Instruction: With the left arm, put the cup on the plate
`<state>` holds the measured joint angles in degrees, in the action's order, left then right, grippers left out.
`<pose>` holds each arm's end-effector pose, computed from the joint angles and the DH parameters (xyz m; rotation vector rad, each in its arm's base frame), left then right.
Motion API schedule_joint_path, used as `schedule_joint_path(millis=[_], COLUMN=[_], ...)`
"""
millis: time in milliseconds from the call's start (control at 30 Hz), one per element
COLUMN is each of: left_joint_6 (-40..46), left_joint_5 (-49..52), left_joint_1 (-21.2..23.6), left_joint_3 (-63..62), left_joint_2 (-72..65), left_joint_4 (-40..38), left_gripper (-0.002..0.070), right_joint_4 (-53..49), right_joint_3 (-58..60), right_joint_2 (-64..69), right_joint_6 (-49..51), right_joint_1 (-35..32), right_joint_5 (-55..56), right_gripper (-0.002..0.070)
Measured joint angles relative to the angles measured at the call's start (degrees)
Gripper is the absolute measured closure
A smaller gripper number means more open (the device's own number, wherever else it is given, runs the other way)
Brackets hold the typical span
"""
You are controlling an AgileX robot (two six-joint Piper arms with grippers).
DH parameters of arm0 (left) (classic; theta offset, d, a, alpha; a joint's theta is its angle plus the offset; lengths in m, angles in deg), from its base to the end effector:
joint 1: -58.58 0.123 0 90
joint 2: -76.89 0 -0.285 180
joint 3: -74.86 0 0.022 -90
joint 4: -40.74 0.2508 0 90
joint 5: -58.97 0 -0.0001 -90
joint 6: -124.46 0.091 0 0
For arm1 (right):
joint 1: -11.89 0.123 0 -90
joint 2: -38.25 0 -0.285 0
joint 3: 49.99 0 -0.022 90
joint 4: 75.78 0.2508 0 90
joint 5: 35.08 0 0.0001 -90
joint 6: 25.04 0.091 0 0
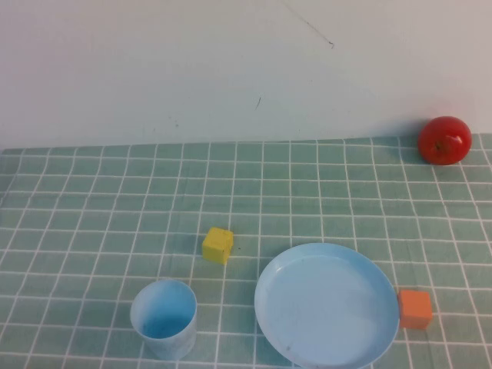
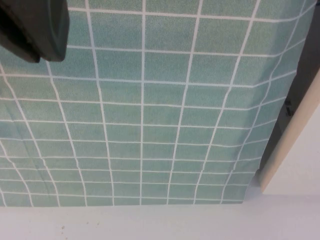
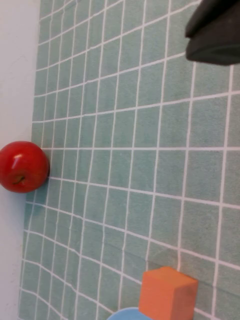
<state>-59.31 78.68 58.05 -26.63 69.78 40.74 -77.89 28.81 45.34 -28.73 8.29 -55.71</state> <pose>0.0533 -0.0005 0.1752 -0.0520 1.8379 -0.0526 0.0528 -0.0045 0.1721 -0.0245 1.8605 -0.1242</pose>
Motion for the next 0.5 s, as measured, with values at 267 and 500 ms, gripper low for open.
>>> schedule_joint_path(millis=[267,500], left_joint_6=[0.1,0.1], left_joint_5=[0.0,-0.7], left_joint_1=[0.0,0.0], left_joint_3=[0.0,0.0], left_joint_2=[0.0,0.0], left_joint_4=[0.0,0.0], left_gripper=[0.0678,0.0677], right_joint_4=[0.0,0.0], right_joint_3=[0.0,0.0], right_joint_2=[0.0,0.0], right_joint_6=[0.0,0.0], right_joint_1=[0.0,0.0], right_joint_5=[0.0,0.0], right_gripper=[0.0678,0.0678])
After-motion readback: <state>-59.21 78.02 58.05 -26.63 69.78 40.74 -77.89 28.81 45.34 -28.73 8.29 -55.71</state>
